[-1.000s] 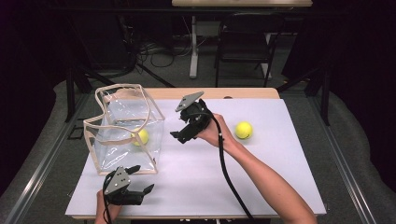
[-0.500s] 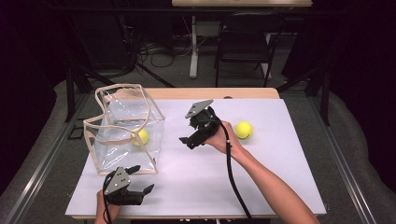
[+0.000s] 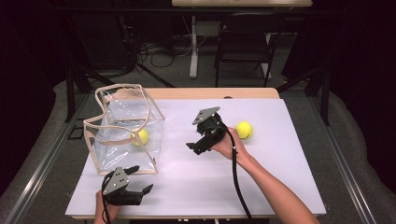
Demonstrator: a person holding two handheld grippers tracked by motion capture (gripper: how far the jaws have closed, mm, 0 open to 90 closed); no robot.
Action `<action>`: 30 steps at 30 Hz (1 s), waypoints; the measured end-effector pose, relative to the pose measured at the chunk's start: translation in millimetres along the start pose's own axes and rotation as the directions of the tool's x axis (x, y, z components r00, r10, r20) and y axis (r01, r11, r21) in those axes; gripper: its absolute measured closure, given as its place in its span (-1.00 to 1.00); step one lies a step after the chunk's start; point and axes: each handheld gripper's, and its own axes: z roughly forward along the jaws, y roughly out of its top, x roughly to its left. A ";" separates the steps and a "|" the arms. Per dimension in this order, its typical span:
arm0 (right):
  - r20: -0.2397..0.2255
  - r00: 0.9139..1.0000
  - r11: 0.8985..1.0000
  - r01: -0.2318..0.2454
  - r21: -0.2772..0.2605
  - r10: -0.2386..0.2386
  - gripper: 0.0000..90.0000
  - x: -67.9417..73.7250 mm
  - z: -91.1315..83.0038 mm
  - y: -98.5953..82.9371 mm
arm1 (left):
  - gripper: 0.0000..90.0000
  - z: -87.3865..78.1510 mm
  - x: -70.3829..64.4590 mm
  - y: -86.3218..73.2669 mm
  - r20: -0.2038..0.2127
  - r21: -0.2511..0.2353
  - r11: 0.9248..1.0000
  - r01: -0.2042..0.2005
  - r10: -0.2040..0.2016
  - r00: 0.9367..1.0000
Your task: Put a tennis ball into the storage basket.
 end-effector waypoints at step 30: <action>0.019 0.999 0.999 -0.035 0.031 0.034 -0.98 2.4 -3.3 -44.8 | -0.64 0.7 -3.1 0.7 0.000 0.004 1.000 0.001 -0.001 1.000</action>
